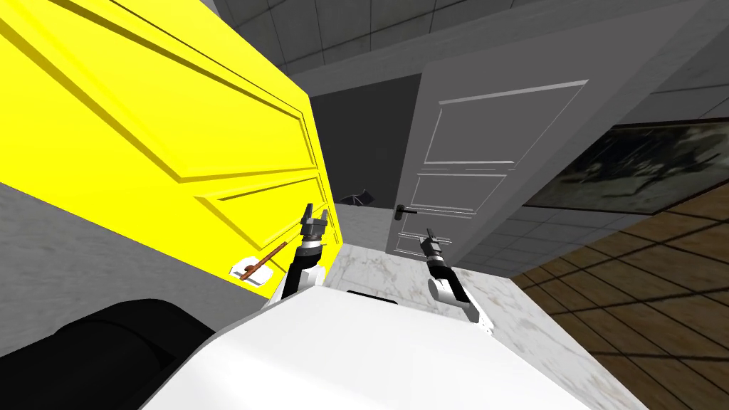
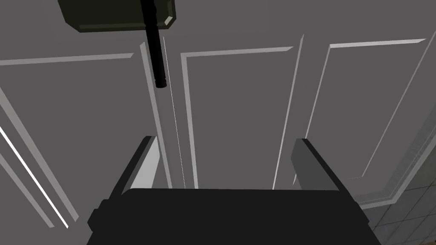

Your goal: Pull the door open

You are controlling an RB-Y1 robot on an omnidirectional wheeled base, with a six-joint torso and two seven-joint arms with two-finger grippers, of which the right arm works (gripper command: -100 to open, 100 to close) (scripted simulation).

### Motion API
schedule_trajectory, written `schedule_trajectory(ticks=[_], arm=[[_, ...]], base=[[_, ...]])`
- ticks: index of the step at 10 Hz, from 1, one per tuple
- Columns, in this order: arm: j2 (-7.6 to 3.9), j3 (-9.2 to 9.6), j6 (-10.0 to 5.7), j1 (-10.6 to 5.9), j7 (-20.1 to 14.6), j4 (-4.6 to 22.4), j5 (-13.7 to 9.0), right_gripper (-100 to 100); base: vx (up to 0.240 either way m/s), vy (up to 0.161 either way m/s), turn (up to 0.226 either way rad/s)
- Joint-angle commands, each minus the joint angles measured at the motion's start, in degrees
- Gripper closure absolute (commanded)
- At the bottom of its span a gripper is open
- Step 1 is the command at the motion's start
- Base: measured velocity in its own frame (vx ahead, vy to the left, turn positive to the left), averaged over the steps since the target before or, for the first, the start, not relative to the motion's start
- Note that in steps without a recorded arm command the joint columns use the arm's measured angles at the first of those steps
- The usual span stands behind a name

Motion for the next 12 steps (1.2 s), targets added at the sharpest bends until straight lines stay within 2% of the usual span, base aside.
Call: schedule_trajectory(ticks=[1, 5, 10, 12], arm=[[-0.29, -0.02, 0.03, -0.77, 0.3, 1.9, -0.4, -100], [-1.76, -0.37, 0.77, -3.32, 1.0, 7.8, -1.9, -100], [-3.15, -0.7, 1.48, -5.75, 1.7, 13.4, -3.4, -100], [-3.47, -0.77, 1.64, -6.32, 1.9, 14.8, -3.7, -100]], base=[[0.121, 0.011, 0.027], [0.161, 0.021, 0.045], [0.171, 0.014, 0.035], [0.184, -0.024, 0.024]])
